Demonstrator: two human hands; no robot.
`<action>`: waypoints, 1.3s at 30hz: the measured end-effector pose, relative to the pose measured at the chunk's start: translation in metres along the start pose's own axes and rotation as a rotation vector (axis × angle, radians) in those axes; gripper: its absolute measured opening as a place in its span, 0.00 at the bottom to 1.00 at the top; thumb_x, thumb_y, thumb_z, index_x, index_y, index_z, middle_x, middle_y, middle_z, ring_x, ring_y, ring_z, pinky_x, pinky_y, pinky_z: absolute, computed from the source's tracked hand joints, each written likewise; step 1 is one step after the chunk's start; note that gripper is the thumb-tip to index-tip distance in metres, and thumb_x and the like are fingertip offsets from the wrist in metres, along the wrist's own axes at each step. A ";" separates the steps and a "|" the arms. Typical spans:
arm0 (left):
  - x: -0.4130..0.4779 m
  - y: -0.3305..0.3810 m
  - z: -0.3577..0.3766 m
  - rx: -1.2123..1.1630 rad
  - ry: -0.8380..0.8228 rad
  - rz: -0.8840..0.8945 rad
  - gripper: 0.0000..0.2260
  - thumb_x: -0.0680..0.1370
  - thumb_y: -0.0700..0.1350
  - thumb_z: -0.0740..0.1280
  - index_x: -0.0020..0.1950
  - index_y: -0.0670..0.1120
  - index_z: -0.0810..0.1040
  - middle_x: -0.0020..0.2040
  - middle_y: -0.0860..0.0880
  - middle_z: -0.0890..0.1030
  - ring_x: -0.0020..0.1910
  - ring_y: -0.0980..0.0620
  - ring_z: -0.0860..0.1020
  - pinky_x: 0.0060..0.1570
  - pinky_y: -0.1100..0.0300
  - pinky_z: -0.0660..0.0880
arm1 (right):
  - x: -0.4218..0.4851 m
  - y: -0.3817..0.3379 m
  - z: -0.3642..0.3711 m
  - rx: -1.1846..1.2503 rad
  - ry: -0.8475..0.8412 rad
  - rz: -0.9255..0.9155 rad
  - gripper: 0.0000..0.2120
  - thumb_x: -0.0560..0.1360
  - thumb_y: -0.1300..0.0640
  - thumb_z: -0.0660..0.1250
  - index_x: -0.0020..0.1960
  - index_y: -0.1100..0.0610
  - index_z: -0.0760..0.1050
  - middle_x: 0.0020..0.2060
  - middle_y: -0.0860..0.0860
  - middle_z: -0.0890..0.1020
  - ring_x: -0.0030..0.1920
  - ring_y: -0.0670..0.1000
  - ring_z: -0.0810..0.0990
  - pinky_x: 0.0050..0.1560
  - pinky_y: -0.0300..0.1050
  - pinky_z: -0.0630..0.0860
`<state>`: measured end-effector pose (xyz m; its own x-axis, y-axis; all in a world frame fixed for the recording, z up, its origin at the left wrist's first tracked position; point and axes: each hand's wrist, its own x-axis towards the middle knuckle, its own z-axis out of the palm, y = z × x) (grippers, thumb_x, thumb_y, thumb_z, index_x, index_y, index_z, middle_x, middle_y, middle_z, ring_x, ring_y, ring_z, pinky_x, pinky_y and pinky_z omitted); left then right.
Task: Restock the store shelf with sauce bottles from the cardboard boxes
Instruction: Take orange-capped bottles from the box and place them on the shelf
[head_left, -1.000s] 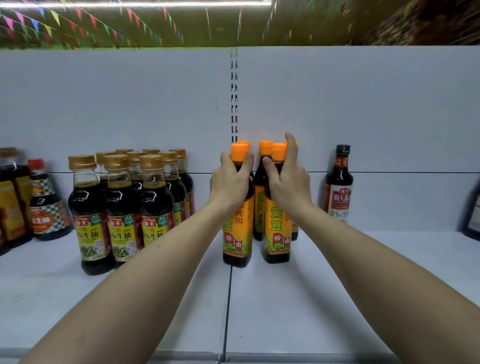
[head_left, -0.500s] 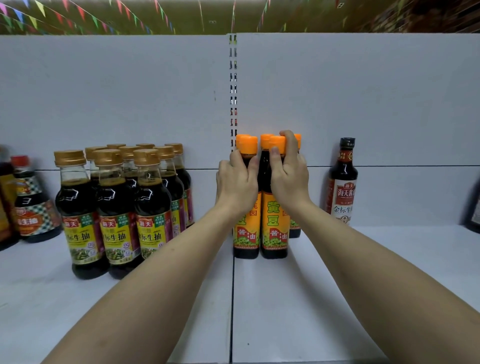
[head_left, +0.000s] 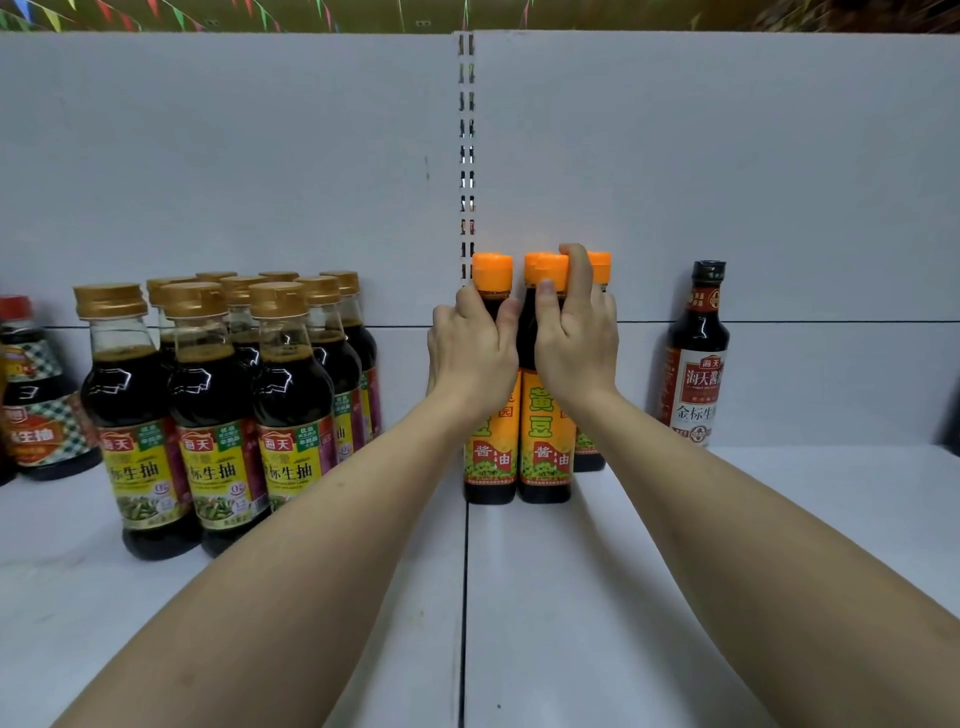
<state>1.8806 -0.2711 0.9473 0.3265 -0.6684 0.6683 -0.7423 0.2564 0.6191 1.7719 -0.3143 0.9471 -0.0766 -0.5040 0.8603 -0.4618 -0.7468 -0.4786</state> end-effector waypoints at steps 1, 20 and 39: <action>0.000 0.000 0.000 0.001 -0.003 -0.001 0.21 0.85 0.61 0.52 0.69 0.48 0.67 0.56 0.47 0.71 0.60 0.45 0.71 0.61 0.46 0.71 | 0.000 0.000 0.001 -0.007 0.001 0.001 0.21 0.84 0.44 0.51 0.74 0.51 0.66 0.53 0.51 0.78 0.52 0.51 0.71 0.49 0.48 0.67; -0.008 0.015 -0.039 0.145 -0.038 -0.027 0.39 0.83 0.66 0.57 0.85 0.50 0.42 0.85 0.45 0.51 0.83 0.44 0.47 0.78 0.41 0.48 | 0.007 -0.014 -0.056 -0.219 -0.175 0.125 0.35 0.82 0.32 0.46 0.84 0.42 0.41 0.65 0.57 0.71 0.65 0.57 0.70 0.66 0.56 0.68; -0.127 0.013 -0.164 0.884 -0.146 0.363 0.37 0.78 0.68 0.52 0.84 0.52 0.56 0.85 0.45 0.52 0.84 0.40 0.47 0.81 0.40 0.47 | -0.061 -0.076 -0.081 -0.291 -0.473 -0.154 0.37 0.79 0.36 0.64 0.83 0.44 0.55 0.83 0.55 0.54 0.83 0.57 0.46 0.81 0.58 0.45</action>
<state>1.9249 -0.0688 0.9384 -0.0412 -0.7473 0.6632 -0.9753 -0.1140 -0.1890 1.7398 -0.1915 0.9452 0.3836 -0.5883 0.7118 -0.6659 -0.7103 -0.2282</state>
